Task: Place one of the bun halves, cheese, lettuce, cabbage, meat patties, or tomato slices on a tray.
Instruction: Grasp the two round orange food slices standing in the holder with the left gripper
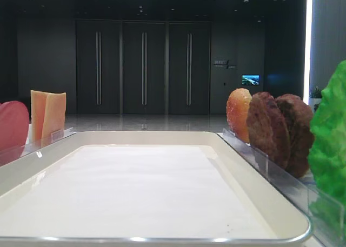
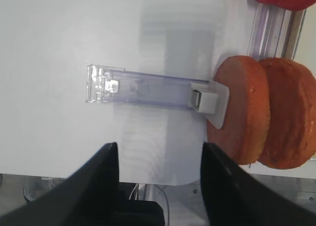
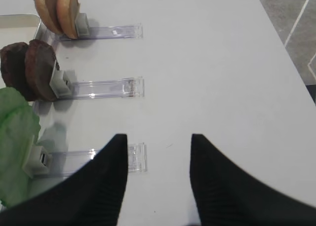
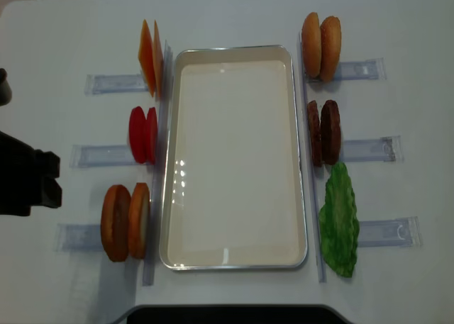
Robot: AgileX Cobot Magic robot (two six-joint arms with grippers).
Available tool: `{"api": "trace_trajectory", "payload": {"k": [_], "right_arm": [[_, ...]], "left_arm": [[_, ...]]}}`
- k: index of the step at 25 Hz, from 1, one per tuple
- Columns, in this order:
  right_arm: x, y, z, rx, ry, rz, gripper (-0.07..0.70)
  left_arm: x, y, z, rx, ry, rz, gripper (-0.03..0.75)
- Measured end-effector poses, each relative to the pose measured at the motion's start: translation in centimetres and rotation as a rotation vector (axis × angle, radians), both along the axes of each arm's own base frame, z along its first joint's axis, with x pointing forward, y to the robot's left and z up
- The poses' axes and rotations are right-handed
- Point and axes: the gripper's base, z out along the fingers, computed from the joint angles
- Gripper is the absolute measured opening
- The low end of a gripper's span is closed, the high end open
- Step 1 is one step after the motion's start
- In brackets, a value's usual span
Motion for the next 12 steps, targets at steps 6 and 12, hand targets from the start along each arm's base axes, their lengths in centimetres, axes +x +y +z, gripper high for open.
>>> {"api": "trace_trajectory", "payload": {"k": [6, 12], "right_arm": [[0.00, 0.00, 0.00, 0.000, 0.000, 0.000, 0.290], [0.00, 0.00, 0.00, 0.000, 0.000, 0.000, 0.290]], "left_arm": [[0.00, 0.00, 0.00, 0.000, 0.000, 0.001, 0.408], [0.00, 0.00, 0.00, -0.004, 0.001, 0.017, 0.408]]}}
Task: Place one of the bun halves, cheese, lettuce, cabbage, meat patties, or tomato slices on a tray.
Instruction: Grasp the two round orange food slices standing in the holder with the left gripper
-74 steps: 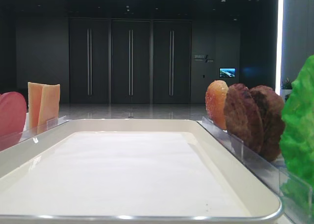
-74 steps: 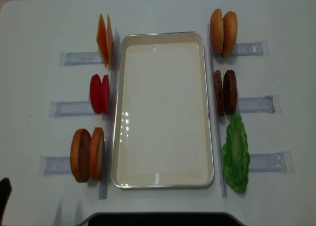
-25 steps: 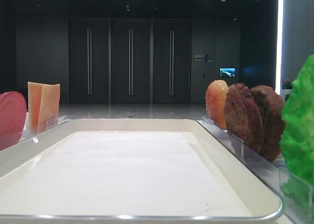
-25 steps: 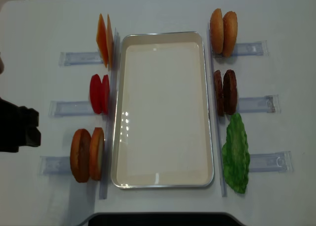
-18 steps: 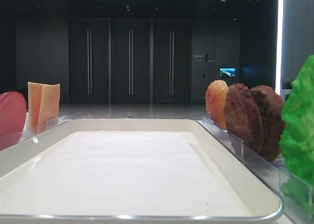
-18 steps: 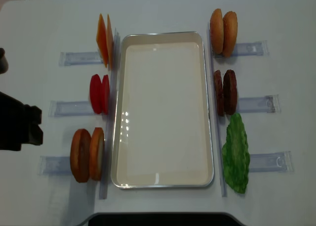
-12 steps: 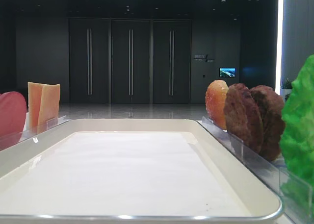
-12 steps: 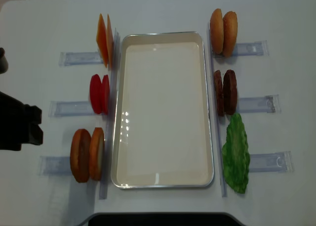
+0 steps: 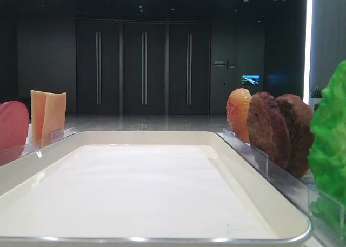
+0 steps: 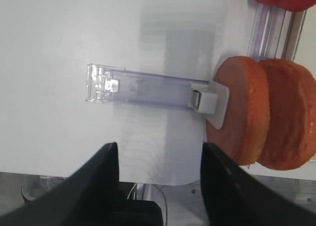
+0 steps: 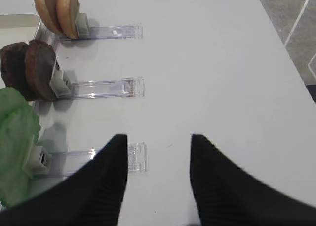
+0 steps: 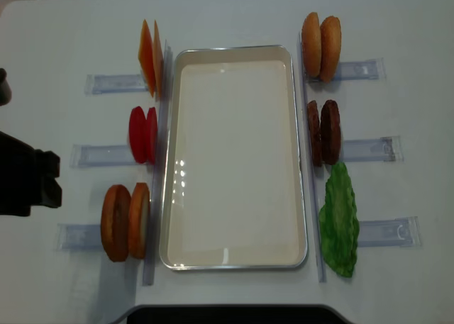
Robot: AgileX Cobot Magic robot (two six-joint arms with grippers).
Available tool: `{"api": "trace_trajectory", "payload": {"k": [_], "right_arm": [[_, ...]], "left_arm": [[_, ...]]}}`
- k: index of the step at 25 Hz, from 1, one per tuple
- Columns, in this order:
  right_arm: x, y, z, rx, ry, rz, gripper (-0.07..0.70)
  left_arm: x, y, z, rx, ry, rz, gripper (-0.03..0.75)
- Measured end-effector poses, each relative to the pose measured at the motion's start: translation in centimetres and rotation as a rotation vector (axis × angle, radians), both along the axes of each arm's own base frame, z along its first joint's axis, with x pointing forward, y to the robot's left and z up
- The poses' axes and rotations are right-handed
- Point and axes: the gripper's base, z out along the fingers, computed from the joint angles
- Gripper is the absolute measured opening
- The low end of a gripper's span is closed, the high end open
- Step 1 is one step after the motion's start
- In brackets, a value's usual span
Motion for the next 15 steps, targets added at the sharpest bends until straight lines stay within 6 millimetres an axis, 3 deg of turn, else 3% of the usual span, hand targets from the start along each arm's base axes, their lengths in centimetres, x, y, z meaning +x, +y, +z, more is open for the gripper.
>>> {"api": "trace_trajectory", "payload": {"k": [15], "right_arm": [[0.00, 0.00, 0.00, 0.000, 0.000, 0.000, 0.290]], "left_arm": [[0.02, -1.00, 0.09, -0.111, -0.003, -0.007, 0.408]]}}
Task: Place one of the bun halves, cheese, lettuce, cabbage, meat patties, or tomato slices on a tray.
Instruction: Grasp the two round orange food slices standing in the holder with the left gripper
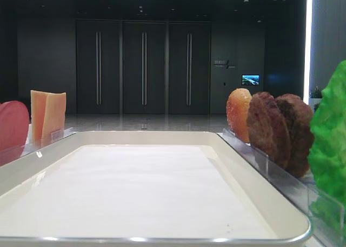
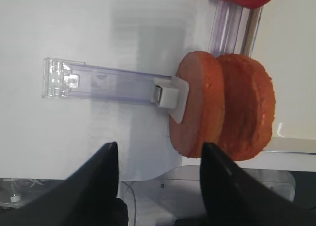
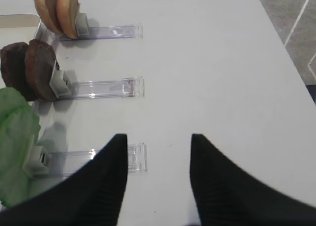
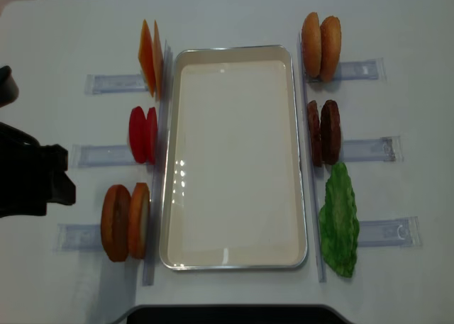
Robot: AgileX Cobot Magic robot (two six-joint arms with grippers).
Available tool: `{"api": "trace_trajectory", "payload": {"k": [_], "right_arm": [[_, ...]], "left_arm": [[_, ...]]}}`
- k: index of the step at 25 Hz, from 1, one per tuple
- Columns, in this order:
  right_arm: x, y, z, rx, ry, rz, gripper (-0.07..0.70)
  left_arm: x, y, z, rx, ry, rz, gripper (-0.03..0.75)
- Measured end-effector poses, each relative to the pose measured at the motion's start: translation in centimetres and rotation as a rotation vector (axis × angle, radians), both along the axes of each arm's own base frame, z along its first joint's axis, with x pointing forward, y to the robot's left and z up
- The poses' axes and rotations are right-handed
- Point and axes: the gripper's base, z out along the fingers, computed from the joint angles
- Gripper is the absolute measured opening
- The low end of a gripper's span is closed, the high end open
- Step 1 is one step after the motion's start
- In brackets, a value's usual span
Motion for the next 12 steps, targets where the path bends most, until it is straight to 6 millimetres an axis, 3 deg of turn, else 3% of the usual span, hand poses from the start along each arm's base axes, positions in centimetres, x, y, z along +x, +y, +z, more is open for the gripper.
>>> {"api": "trace_trajectory", "payload": {"k": [7, 12], "right_arm": [[0.0, 0.0, 0.0, 0.000, 0.000, 0.000, 0.290], [0.0, 0.0, 0.0, 0.001, 0.000, 0.000, 0.290]], "left_arm": [[0.1, -0.4, 0.0, 0.024, -0.016, -0.067, 0.408], [-0.1, -2.7, 0.0, 0.085, -0.030, -0.166, 0.408]]}}
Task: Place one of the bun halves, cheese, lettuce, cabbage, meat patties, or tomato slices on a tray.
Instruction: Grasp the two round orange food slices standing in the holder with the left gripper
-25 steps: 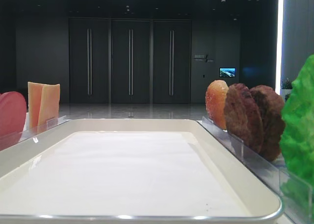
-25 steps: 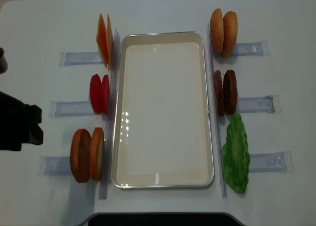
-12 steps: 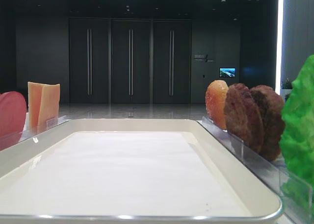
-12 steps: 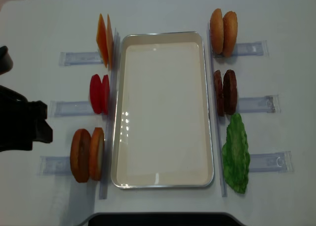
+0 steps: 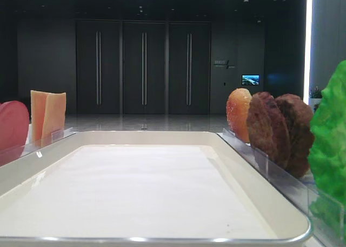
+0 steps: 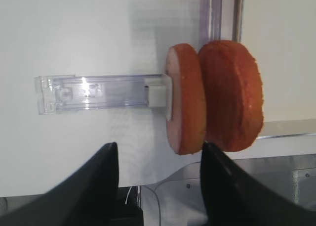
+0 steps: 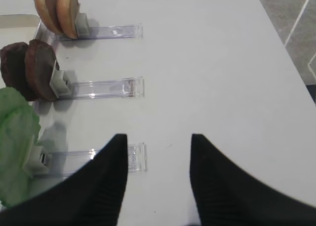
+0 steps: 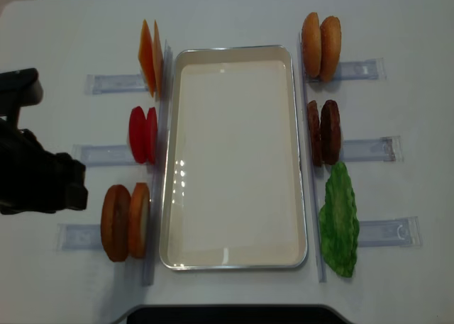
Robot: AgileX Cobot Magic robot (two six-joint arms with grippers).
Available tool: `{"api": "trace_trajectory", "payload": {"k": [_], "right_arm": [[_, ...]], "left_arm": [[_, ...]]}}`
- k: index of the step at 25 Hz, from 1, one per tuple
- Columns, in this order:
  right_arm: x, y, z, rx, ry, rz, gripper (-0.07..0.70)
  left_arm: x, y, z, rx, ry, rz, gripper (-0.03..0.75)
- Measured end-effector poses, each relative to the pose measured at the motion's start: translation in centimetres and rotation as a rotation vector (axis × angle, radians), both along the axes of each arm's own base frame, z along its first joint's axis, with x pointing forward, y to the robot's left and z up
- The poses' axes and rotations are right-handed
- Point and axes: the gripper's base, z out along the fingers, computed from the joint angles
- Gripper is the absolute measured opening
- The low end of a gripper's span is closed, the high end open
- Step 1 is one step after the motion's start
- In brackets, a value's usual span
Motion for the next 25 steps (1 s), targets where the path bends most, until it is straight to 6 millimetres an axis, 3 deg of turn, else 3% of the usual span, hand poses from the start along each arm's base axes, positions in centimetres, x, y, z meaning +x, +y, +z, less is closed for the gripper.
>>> {"api": "trace_trajectory", "payload": {"k": [12, 25], "right_arm": [[0.0, 0.0, 0.0, 0.000, 0.000, 0.000, 0.290], [0.0, 0.0, 0.0, 0.000, 0.000, 0.000, 0.290]], "left_arm": [[-1.2, -6.6, -0.2, -0.031, -0.081, -0.053, 0.442], [0.8, -8.9, -3.4, 0.028, -0.014, -0.045, 0.463]]}}
